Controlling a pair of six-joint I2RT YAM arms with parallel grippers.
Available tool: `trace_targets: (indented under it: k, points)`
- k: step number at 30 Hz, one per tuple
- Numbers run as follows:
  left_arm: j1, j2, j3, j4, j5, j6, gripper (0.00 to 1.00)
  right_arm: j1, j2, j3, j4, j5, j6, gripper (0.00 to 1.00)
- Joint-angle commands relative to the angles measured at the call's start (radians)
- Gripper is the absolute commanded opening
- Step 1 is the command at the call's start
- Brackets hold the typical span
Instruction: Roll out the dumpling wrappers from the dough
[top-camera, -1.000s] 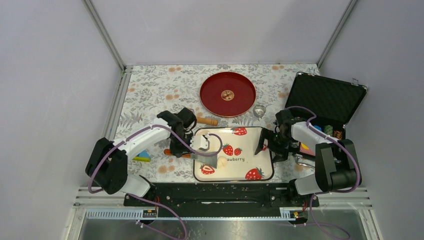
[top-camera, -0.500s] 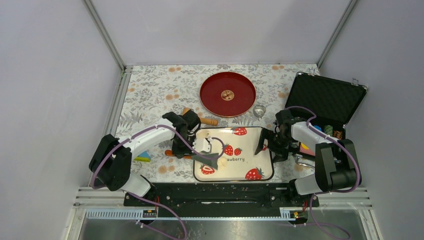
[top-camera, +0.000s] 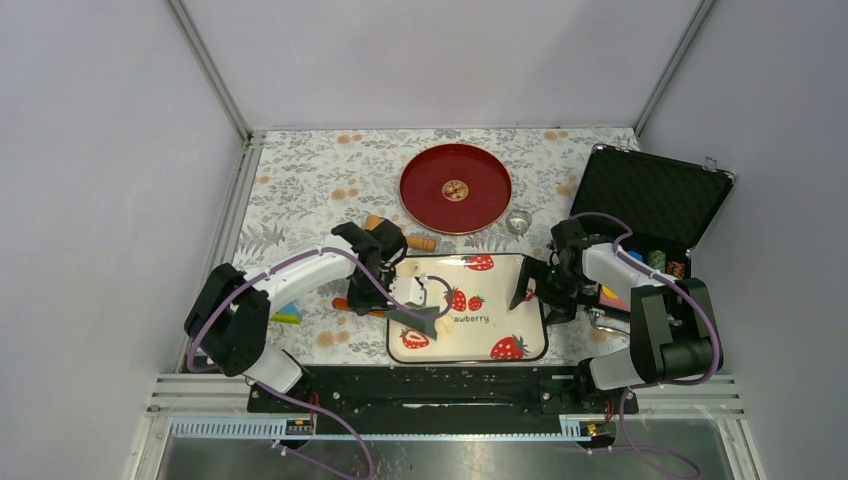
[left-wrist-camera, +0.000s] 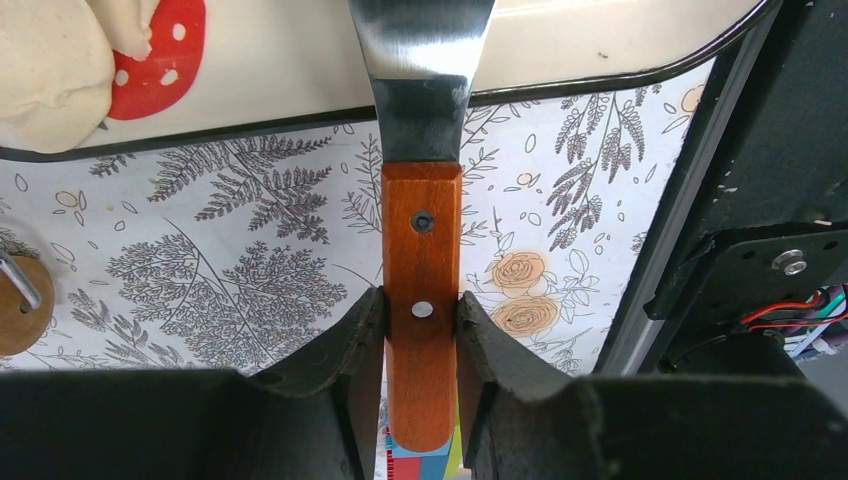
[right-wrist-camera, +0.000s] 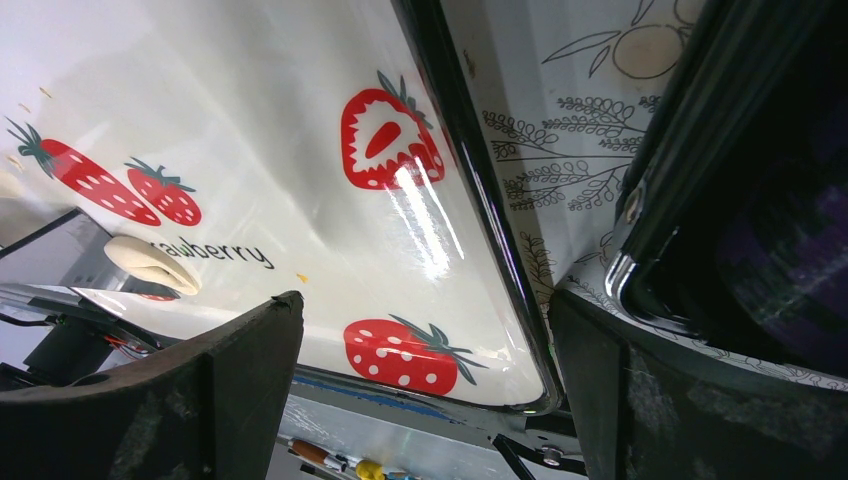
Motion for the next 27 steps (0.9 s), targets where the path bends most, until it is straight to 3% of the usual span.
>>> trace_targets:
  k: [1,14,27]
  points:
    - [-0.009,0.010,0.046,-0.005,0.007,0.008,0.00,0.005,0.021,0.000,0.026,-0.045,-0.021,1.00]
    - [0.043,-0.109,-0.012,-0.005,-0.065,-0.006,0.00,0.005,0.016,-0.004,0.026,-0.046,-0.019,0.99]
    - [0.006,-0.189,-0.073,-0.038,-0.044,-0.088,0.00,0.005,-0.004,-0.005,0.023,-0.045,-0.014,0.99]
